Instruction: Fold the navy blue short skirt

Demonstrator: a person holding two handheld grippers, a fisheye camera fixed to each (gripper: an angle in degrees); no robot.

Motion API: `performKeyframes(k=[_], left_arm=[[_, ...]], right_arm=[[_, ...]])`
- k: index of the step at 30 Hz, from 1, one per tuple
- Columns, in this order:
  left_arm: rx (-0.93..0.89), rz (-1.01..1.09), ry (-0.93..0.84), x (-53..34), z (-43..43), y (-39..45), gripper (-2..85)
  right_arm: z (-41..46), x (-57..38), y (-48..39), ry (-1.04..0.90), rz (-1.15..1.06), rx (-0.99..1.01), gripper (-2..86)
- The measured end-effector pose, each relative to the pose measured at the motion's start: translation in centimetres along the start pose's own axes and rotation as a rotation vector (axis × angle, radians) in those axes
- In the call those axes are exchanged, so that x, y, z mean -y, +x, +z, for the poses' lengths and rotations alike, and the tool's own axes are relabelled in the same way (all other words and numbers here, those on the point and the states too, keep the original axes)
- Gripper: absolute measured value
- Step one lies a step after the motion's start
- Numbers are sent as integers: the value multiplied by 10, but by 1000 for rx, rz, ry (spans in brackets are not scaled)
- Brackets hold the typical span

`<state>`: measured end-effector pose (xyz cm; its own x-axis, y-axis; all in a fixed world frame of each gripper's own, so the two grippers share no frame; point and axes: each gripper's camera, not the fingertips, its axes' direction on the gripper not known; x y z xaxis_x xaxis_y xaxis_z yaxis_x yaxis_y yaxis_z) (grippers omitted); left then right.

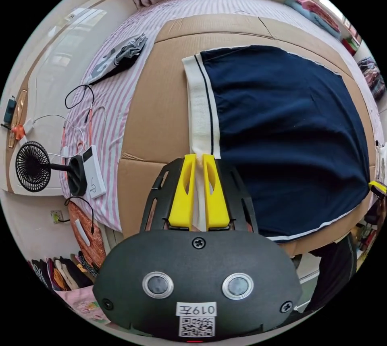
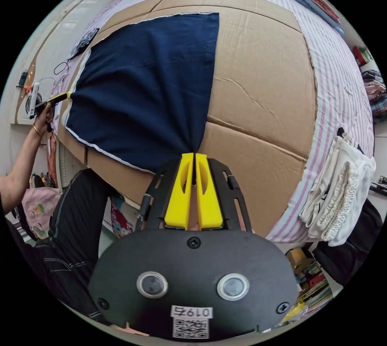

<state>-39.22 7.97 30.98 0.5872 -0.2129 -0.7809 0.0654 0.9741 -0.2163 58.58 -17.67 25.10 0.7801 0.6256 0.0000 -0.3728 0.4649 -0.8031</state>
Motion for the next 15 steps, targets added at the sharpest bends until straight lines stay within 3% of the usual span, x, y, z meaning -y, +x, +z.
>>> performKeyframes(k=[6, 15], left_arm=[[64, 112, 12, -27, 21, 15, 12], [-238, 145, 96, -85, 55, -35, 12]], right_arm=[[-8, -70, 59, 20, -53, 139, -8], [21, -167, 113, 62, -297, 239, 13]])
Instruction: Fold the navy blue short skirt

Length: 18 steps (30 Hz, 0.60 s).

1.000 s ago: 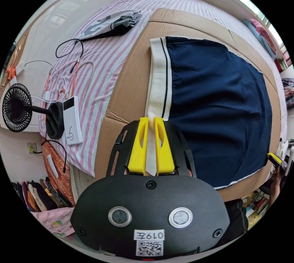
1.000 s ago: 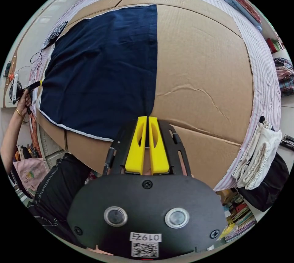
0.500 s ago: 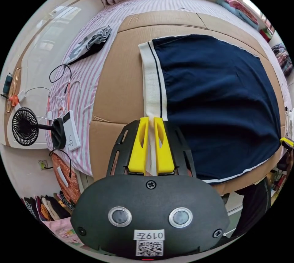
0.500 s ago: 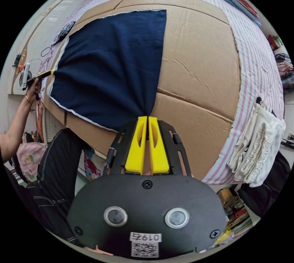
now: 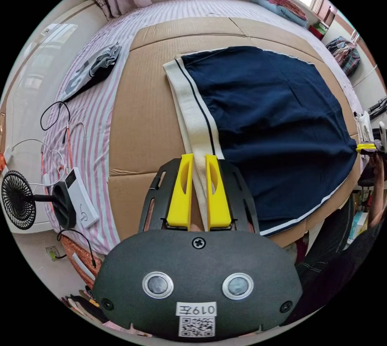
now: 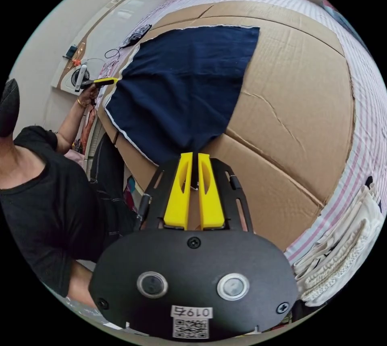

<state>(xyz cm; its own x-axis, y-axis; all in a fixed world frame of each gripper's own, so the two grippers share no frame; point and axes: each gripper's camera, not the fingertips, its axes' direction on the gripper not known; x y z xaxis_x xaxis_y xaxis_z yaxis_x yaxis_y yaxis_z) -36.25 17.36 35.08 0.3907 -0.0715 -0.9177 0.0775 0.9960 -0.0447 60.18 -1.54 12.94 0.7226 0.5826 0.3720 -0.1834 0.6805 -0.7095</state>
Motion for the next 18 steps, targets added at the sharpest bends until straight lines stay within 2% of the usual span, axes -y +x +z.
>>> performKeyframes(k=[5, 9, 12, 15, 18], left_arm=[[-18, 1, 114, -58, 2, 0, 14], [56, -115, 229, -133, -13, 4, 12], [130, -220, 434, -210, -46, 28, 12], [31, -186, 566, -275, -51, 78, 15], [17, -3, 591, -321, -42, 137, 19]], right_arm=[[40, -92, -16, 13, -52, -161, 22], [48, -189, -25, 216, 75, -228, -1], [57, -251, -77, 423, 124, -492, -3], [84, -302, -124, 653, 119, -458, 31], [124, -340, -162, 749, 20, -345, 56]])
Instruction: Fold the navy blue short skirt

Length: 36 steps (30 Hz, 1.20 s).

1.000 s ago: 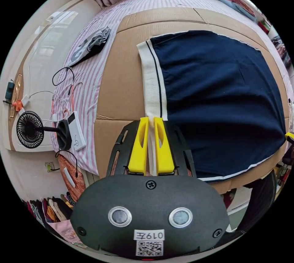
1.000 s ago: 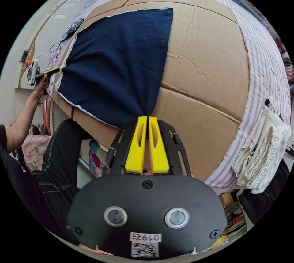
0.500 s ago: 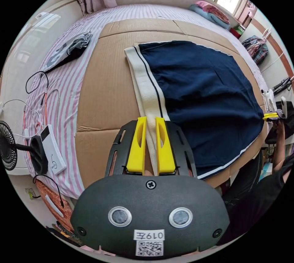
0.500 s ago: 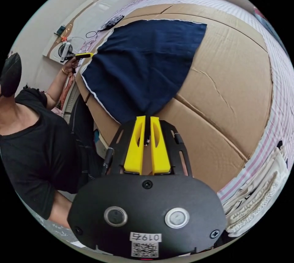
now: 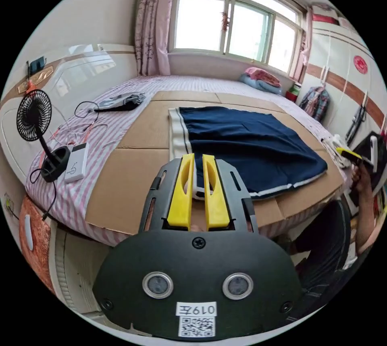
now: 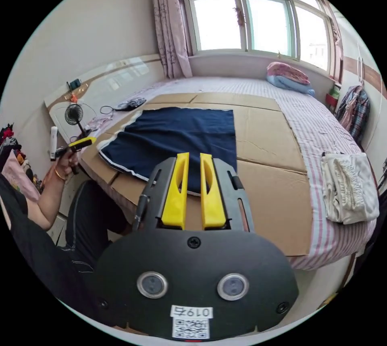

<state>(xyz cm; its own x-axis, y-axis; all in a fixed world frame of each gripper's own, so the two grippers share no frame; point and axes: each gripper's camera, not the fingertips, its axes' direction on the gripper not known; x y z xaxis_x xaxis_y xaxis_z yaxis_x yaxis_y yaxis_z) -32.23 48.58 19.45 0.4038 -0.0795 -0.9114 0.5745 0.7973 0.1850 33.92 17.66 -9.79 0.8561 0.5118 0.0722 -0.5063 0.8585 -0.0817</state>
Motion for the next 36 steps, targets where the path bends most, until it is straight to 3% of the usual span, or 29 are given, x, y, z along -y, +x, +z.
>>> performKeyframes(k=[6, 13, 19, 29, 32, 34, 36], left_arm=[[194, 444, -10, -64, -46, 70, 51], [399, 939, -166, -95, -3, 141, 76], [344, 1187, -289, -110, 34, 170, 73], [311, 1167, -255, -104, 58, 173, 23], [256, 1015, -176, -84, 36, 150, 15], [250, 882, -69, -74, 14, 127, 11], [296, 857, -82, -77, 16, 117, 10]], right_arm=[[32, -108, -72, -135, -303, -85, 73], [81, -181, -64, -260, -372, -173, 111], [122, -228, -32, -367, -431, -200, 134], [192, -265, 36, -436, -365, -109, 119], [204, -272, 43, -411, -370, -120, 28], [212, -276, 43, -411, -379, -102, 1], [222, -280, 37, -430, -410, -41, -6]])
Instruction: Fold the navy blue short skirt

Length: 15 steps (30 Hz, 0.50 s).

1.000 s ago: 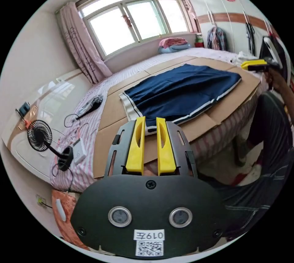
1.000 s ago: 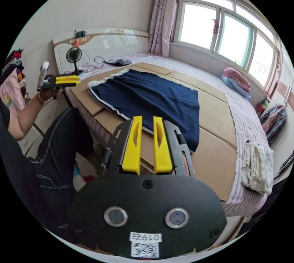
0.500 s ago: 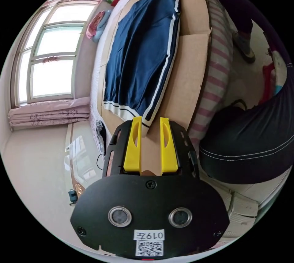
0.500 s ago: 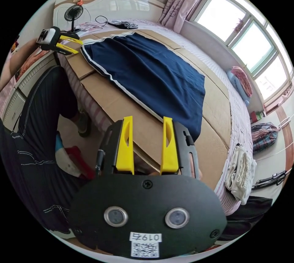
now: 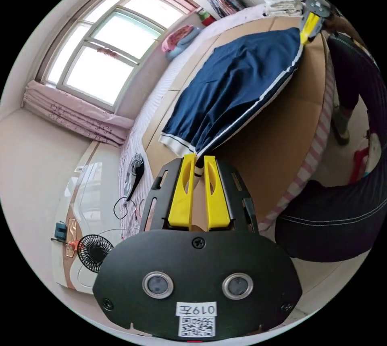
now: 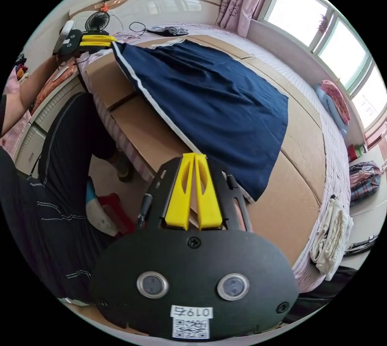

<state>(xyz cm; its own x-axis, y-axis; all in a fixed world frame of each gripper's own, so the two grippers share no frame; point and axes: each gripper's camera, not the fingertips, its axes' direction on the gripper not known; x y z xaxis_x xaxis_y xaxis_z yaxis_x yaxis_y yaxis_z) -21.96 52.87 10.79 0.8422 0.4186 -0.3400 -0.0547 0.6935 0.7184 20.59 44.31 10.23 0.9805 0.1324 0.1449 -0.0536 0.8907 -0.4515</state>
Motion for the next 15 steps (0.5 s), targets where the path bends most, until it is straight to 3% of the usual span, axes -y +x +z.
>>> performKeyframes(k=[7, 12, 15], left_arm=[[-33, 11, -85, -31, 21, 32, 9], [20, 49, -134, -31, 33, 46, 8], [-6, 22, -138, -33, 39, 36, 9]], right_arm=[[12, -2, 17, 6, -12, -82, -2], [30, -20, 71, -68, -27, -27, 112], [42, -27, 84, -98, -71, -132, 117]])
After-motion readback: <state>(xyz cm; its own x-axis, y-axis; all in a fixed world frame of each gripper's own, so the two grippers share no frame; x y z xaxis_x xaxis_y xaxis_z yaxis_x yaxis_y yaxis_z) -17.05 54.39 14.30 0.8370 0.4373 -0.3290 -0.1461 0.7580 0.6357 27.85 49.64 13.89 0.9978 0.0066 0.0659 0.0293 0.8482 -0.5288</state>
